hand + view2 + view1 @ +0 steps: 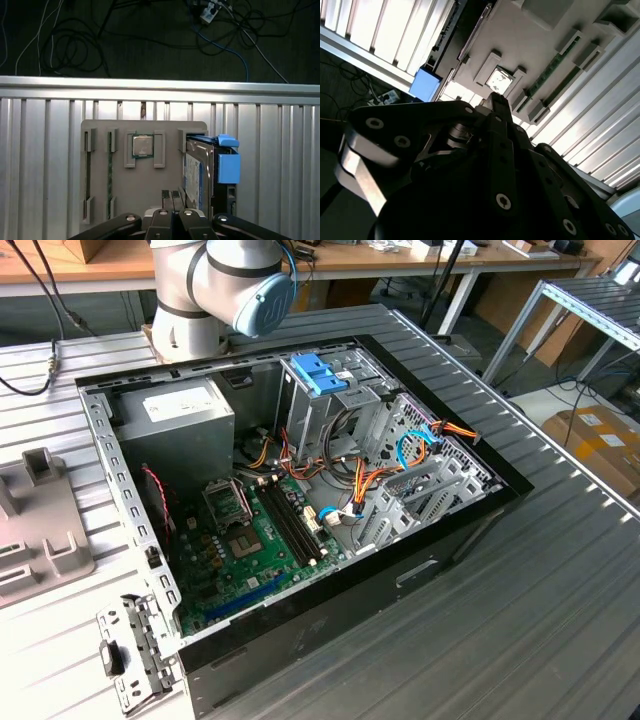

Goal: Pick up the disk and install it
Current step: 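Pick up the disk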

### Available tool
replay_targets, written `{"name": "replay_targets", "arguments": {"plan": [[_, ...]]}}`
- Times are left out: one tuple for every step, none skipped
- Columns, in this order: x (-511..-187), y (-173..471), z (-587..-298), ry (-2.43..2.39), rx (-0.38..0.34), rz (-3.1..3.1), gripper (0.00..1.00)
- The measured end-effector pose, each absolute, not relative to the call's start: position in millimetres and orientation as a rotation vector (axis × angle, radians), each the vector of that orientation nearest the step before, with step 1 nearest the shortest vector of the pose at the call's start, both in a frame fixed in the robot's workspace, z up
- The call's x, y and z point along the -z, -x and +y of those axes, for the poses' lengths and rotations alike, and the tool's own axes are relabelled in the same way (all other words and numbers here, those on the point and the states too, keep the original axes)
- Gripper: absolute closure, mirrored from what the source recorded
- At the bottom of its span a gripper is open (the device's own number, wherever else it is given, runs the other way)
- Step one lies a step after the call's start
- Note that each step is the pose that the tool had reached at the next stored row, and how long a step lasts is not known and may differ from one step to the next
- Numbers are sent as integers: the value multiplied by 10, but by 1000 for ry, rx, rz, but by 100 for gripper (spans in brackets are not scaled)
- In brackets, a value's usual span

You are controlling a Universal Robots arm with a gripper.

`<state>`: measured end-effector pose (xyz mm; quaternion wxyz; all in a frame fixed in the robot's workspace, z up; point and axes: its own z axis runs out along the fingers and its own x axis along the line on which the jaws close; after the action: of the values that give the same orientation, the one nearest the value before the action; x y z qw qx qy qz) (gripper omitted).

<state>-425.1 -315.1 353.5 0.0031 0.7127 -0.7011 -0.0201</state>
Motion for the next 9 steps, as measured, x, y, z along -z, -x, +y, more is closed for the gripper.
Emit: {"name": "replay_targets", "arguments": {"plan": [[-3535,4251,-3151,-2233,63,-2201,89],[-3535,4251,-3151,-2224,63,-2209,89],[-3534,4250,-3150,-2211,63,-2223,89],[-3534,4250,-3150,-2196,63,-2238,89],[-3533,4251,-3150,-2178,63,-2256,89],[-3533,4251,-3151,-2177,63,-2257,89],[-3533,4251,-3151,-2177,63,-2257,89],[-3533,4251,-3151,-2177,63,-2257,89],[-3533,4251,-3151,-2177,63,-2257,89]]}}
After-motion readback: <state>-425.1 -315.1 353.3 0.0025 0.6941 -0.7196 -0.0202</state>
